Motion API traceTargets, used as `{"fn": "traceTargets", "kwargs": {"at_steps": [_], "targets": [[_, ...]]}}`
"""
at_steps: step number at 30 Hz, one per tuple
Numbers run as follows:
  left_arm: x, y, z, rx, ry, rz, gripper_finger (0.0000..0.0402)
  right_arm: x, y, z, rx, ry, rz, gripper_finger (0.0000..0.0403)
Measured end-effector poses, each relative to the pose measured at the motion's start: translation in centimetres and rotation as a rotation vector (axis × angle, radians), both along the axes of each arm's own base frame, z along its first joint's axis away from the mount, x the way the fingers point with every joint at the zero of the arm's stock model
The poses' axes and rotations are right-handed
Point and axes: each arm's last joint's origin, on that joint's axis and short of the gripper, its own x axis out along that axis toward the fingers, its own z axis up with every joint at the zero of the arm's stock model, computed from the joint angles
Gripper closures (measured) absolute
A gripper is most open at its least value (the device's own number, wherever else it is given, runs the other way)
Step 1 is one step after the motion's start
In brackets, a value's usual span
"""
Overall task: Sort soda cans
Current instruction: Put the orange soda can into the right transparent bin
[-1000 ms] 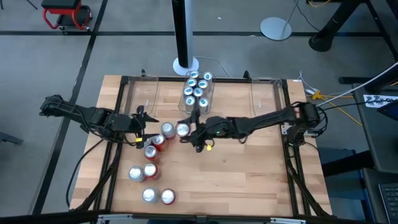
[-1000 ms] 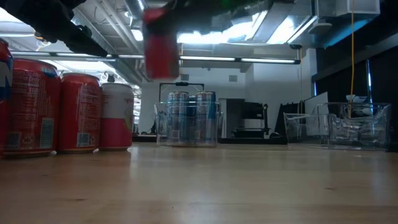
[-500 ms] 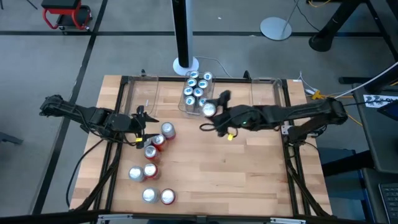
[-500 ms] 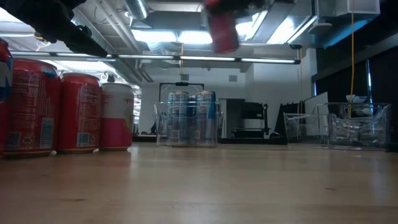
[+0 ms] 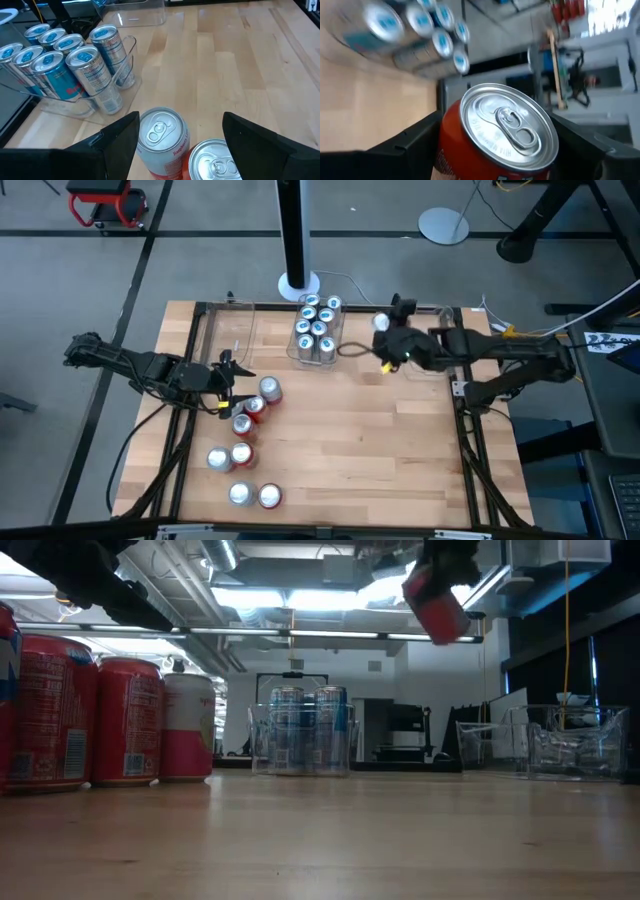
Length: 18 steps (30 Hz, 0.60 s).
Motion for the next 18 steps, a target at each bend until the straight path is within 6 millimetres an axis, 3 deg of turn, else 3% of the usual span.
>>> {"fn": "traceTargets", "kwargs": {"at_steps": [9,18], "targets": [[0.0,0.0,0.0,0.0,0.001,0.0,0.0128,-1.8,-6.8,-3.6,0.075,0.083,-0.216,0.0098],[0.0,0.0,0.0,0.002,0.001,-0.001,0.0128,-3.7,-12.3,-8.0,0.145,-0.002,-0.32,0.0098]]}}
